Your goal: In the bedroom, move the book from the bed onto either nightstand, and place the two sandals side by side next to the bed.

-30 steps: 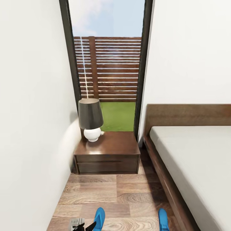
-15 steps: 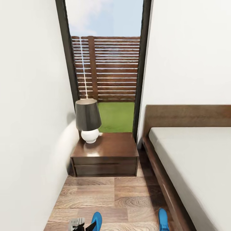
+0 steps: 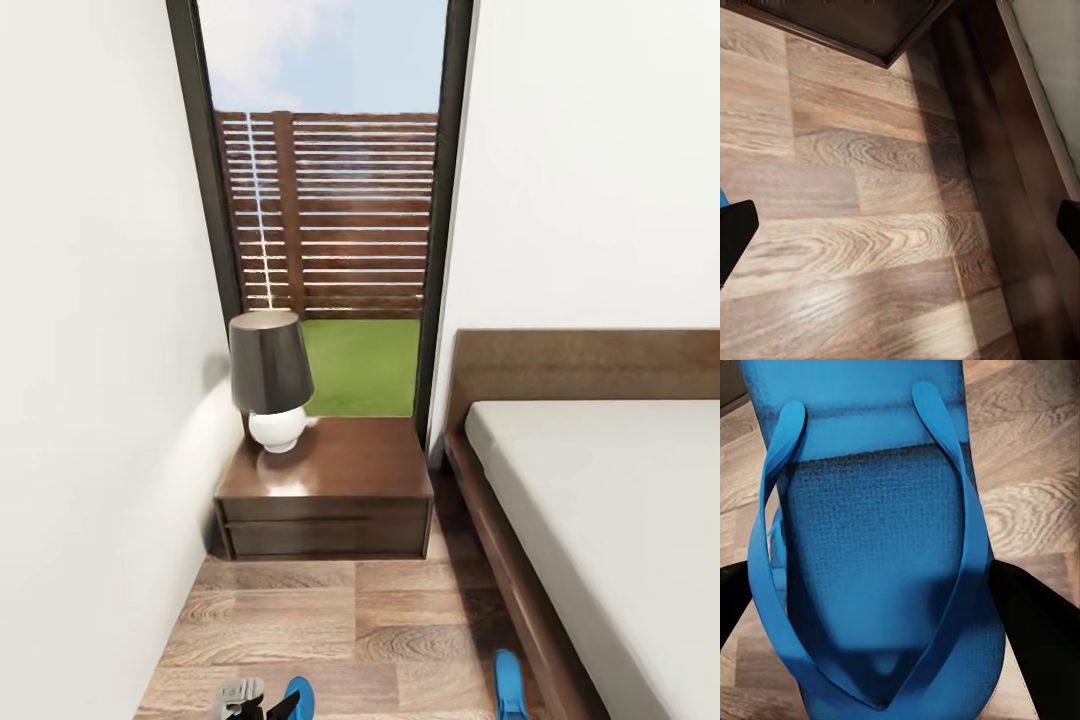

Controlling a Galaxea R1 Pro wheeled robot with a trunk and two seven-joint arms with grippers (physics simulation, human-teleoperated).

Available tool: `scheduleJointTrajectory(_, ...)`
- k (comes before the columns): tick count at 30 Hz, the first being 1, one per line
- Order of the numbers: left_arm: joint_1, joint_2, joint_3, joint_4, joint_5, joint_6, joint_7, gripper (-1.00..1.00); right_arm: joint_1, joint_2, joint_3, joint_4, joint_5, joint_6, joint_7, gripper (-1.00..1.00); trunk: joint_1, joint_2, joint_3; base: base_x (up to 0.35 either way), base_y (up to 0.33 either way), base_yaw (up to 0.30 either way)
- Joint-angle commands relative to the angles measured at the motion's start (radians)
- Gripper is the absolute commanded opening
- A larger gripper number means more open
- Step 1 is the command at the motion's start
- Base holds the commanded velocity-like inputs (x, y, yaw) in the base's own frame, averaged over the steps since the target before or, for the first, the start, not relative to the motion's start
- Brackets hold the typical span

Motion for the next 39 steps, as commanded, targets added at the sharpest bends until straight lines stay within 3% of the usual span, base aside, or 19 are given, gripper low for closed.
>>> scheduleJointTrajectory(1,-0.001,0.000,-0.002,0.001,0.003,-0.004,-0.002,1.00,-0.001,0.000,-0.008,0.001,0.008,-0.001,0.006,-1.00,0.000,0.000,-0.001,0.260,-0.054,0.000)
scheduleJointTrajectory(9,-0.001,0.000,-0.002,0.001,0.003,-0.004,-0.002,1.00,-0.001,0.000,-0.008,0.000,0.008,-0.001,0.005,-1.00,0.000,0.000,-0.001,0.197,-0.035,0.000)
scheduleJointTrajectory(39,-0.001,0.000,-0.002,0.001,0.003,-0.004,-0.002,1.00,-0.001,0.000,-0.009,0.000,0.009,0.004,0.006,-1.00,0.000,0.000,-0.001,0.002,0.000,0.000)
